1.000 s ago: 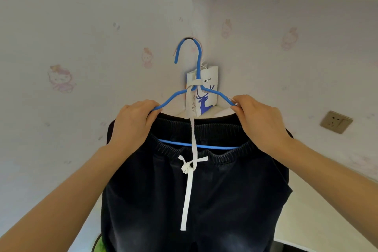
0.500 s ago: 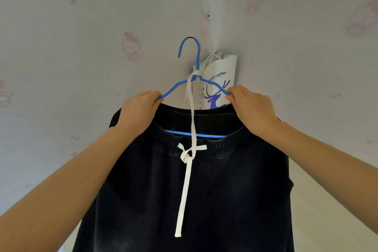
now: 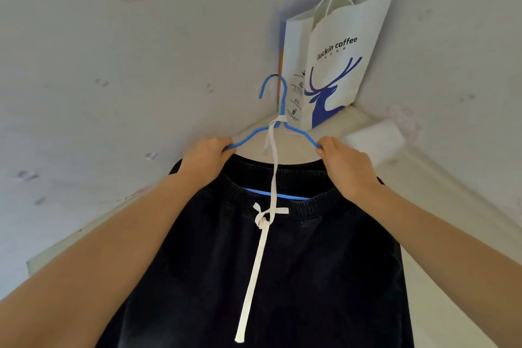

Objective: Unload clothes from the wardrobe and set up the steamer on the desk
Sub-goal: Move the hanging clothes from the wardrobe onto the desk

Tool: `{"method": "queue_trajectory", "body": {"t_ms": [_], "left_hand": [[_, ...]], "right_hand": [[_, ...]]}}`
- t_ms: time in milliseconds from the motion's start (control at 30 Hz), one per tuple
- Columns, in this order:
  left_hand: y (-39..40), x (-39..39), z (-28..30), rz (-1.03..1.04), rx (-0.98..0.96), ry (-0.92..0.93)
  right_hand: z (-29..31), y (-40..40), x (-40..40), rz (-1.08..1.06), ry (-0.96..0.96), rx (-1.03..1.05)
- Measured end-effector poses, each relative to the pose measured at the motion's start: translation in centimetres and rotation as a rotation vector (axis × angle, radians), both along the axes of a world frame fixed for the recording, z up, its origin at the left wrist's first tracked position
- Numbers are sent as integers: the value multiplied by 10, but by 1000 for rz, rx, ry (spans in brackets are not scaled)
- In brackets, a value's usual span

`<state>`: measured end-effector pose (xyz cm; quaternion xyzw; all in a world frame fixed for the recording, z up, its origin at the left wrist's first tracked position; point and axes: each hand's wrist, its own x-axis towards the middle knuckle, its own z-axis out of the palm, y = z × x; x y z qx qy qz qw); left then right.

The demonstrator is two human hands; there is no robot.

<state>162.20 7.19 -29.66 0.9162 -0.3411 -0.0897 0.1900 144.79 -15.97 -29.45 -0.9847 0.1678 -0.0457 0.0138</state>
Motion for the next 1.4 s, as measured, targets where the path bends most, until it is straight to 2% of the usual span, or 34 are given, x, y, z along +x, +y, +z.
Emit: {"method": "queue_trajectory", "body": {"t_ms": [133, 300, 467, 567, 833, 1000, 1267, 1400], "left_hand": [[-7, 8, -33, -27, -70, 115], [-21, 21, -63, -79, -44, -43], [-42, 52, -73, -40, -63, -249], [-51, 56, -83, -15, -51, -291], [-54, 56, -124, 0, 25, -258], [-51, 55, -128, 42, 40, -220], [-30, 23, -122, 26, 115, -356], [-19, -7, -119, 11, 184, -265]], "right_hand": [[-35, -8, 7, -12, 12, 106], [-59, -22, 23, 83, 95, 82], [-60, -42, 57, 110, 22, -7], [-68, -46, 66, 97, 54, 4], [-110, -45, 67, 107, 123, -113], [-113, -46, 66, 109, 179, -124], [-100, -36, 56, 26, 224, -37], [-90, -16, 34, 19, 186, 65]]}}
